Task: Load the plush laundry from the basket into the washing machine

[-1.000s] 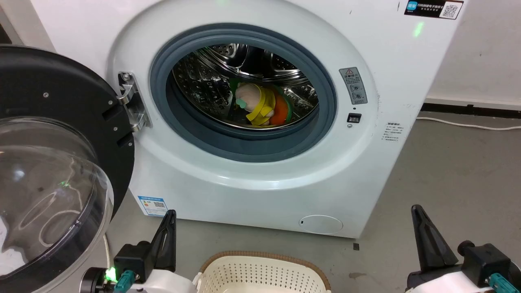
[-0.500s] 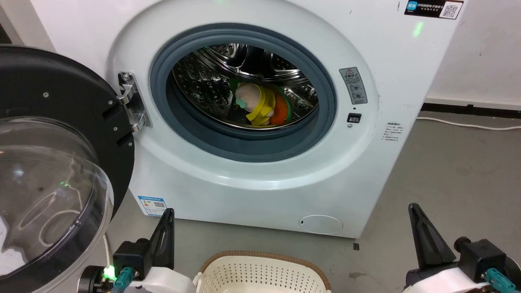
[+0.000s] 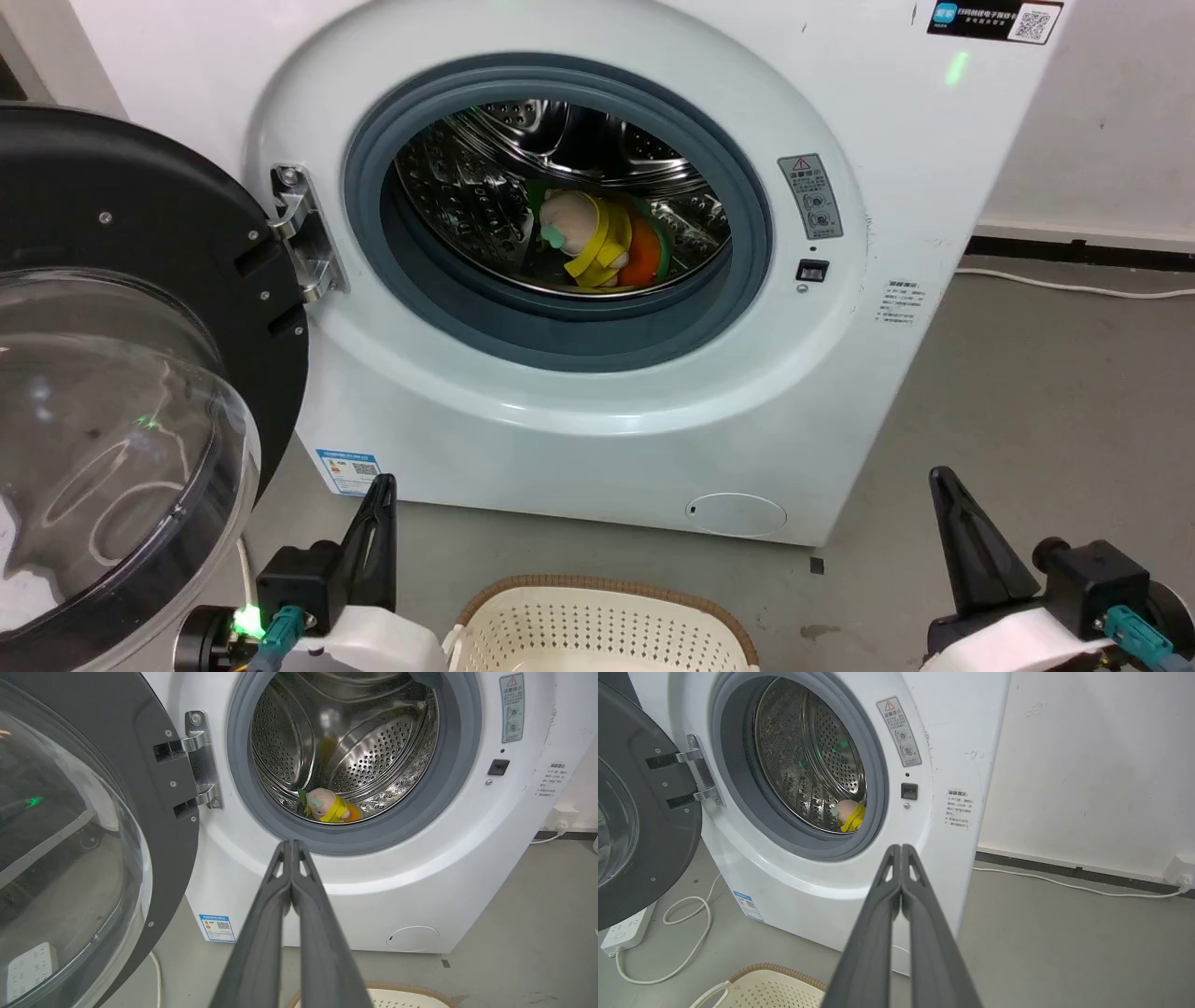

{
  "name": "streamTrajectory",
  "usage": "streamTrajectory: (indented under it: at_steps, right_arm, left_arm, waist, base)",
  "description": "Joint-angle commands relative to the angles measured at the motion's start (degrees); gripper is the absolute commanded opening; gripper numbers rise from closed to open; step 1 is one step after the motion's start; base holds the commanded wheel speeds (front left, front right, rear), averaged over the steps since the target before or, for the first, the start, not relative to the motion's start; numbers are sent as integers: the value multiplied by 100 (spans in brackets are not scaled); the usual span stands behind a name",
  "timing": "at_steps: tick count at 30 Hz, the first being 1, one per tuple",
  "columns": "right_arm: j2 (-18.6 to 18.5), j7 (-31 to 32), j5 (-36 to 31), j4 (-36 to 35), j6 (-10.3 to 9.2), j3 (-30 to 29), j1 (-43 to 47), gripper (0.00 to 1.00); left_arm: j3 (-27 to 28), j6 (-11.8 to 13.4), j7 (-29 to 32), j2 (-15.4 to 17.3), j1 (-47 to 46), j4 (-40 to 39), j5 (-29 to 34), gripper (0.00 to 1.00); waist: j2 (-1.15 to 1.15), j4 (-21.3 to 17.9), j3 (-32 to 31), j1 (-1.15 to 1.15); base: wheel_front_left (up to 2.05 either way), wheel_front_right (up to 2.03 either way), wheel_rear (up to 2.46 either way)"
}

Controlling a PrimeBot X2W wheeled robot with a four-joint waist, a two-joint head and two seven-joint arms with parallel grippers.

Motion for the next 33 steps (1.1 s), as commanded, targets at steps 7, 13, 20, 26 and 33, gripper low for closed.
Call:
streamTrajectory:
  at_steps: [7, 13, 20, 26, 33]
  right_arm:
    - [0, 111, -94, 21, -3, 4, -104, 0]
    - [0, 170, -122, 24, -3, 6, -122, 0]
    - [0, 252, -161, 28, -4, 8, -147, 0]
    - [0, 322, -195, 31, -4, 10, -168, 0]
    - [0, 405, -235, 35, -4, 12, -192, 0]
  left_arm:
    - [107, -55, 118, -53, -16, -83, 117, 0]
    - [156, -77, 176, -81, -17, -113, 167, 0]
    - [225, -106, 258, -119, -18, -154, 239, 0]
    - [285, -132, 328, -152, -20, -189, 300, 0]
    - [354, -162, 410, -190, -22, -230, 371, 0]
  waist:
    - [0, -1, 1, 0]
    - [0, -2, 1, 0]
    - [0, -4, 2, 0]
    - [0, -5, 2, 0]
    - [0, -6, 3, 0]
  base:
    - [0, 0, 0]
    - [0, 0, 0]
    - [0, 0, 0]
    - [0, 0, 0]
    - [0, 0, 0]
